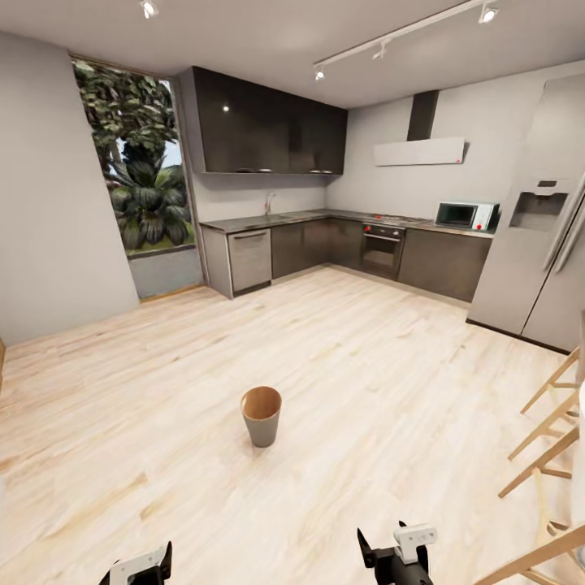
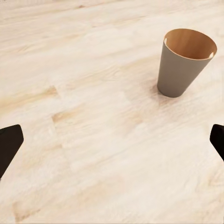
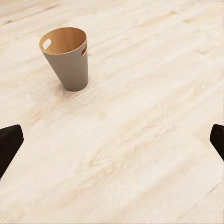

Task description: Put the three can of soda from the living room inside the tash can in the kitchen.

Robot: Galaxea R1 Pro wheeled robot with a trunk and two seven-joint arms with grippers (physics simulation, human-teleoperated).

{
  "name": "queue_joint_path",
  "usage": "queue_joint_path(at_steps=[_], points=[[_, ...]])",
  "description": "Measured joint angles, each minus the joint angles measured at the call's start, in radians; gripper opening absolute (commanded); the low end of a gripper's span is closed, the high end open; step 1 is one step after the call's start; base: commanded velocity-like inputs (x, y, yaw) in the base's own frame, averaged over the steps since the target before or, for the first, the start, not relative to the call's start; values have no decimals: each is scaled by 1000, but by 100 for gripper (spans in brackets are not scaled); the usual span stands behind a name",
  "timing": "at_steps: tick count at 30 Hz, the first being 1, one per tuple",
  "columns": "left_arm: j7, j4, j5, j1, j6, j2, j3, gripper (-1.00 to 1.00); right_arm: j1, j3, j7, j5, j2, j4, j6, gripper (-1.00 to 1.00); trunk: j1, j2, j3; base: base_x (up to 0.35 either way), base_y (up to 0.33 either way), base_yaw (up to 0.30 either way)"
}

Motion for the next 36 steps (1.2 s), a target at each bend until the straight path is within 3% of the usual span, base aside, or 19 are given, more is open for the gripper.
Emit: queue_joint_path(at_steps=[36], points=[[-2, 2, -2, -1, 0, 1, 0, 100, -2, 3, -2, 1, -1, 35, -11, 100, 0, 0, 0, 289, 160, 0]])
